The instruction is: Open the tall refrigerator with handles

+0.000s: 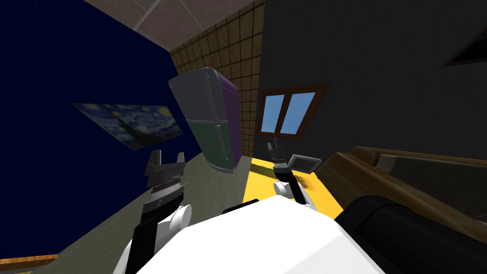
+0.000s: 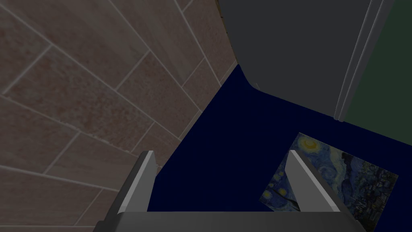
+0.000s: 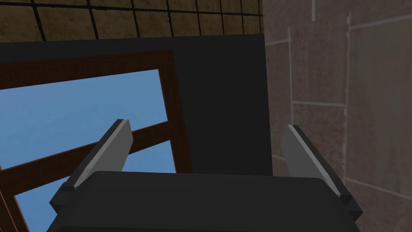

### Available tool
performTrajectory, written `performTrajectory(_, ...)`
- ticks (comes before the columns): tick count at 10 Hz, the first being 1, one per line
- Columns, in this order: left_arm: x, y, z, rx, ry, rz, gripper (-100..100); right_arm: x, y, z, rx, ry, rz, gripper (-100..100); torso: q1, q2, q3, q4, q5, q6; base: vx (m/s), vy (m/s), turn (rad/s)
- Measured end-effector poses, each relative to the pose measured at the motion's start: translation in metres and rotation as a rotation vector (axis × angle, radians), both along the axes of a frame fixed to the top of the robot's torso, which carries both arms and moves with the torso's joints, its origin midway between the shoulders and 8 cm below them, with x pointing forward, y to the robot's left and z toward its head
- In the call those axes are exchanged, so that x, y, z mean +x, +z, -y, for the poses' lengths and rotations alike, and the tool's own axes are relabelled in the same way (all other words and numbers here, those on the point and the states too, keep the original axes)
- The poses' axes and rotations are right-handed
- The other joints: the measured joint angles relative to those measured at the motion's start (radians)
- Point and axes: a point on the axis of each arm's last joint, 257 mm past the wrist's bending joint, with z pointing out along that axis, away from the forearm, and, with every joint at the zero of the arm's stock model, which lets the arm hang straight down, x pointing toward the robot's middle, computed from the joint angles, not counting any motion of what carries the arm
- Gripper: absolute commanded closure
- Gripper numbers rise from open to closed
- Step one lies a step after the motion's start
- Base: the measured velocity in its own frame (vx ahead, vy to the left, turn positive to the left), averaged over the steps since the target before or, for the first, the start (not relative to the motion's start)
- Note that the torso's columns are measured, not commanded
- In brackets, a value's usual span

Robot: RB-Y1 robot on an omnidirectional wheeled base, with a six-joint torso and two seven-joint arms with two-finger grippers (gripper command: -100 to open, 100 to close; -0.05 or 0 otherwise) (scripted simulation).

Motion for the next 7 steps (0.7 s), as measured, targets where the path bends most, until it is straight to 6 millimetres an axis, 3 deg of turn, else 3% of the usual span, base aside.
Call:
performTrajectory(2, 0.0, 0.0, 0.0, 0.0, 0.0, 0.0, 0, 0.0, 0.0, 0.0, 0.0, 0.0, 0.0, 0, 0.0, 0.104, -0.209, 0.105, 0.0, 0.0, 0.0, 0.0, 0.0)
performTrajectory(7, -0.0001, 0.0001, 0.0, 0.0, 0.0, 0.0, 0, -0.0001, 0.0002, 0.0, 0.0, 0.0, 0.0, 0, 0.0, 0.47, -0.939, 0.47, 0.0, 0.0, 0.0, 0.0, 0.0)
